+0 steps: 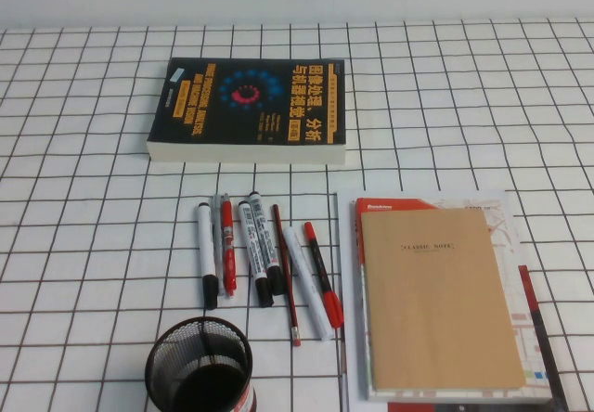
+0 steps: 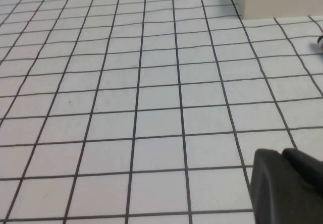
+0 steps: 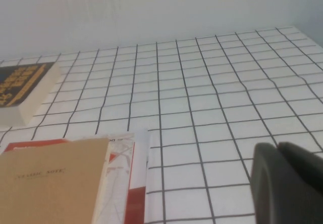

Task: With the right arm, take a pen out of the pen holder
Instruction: 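Take a marker out of the pen holder and lay it on the table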

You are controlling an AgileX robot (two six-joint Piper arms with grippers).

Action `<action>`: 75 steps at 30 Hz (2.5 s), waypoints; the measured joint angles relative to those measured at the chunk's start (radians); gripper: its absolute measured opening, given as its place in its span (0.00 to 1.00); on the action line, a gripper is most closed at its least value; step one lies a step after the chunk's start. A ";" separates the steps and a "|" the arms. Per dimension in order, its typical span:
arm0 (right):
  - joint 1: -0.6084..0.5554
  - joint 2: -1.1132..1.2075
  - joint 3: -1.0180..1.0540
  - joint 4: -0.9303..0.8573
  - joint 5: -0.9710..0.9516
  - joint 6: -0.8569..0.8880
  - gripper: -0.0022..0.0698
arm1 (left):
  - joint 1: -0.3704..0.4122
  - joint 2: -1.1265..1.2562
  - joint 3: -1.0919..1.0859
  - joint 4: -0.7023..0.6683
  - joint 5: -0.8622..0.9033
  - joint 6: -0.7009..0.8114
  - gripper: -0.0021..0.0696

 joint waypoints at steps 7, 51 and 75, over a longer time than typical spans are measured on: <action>-0.052 -0.060 0.000 -0.013 0.091 -0.035 0.01 | 0.000 0.000 0.000 0.000 0.000 0.000 0.02; -0.059 -0.060 0.001 -0.018 0.246 -0.049 0.01 | 0.000 0.000 0.000 0.000 0.000 0.000 0.02; -0.059 -0.060 0.001 -0.018 0.246 -0.049 0.01 | 0.000 0.000 0.000 0.000 0.000 0.000 0.02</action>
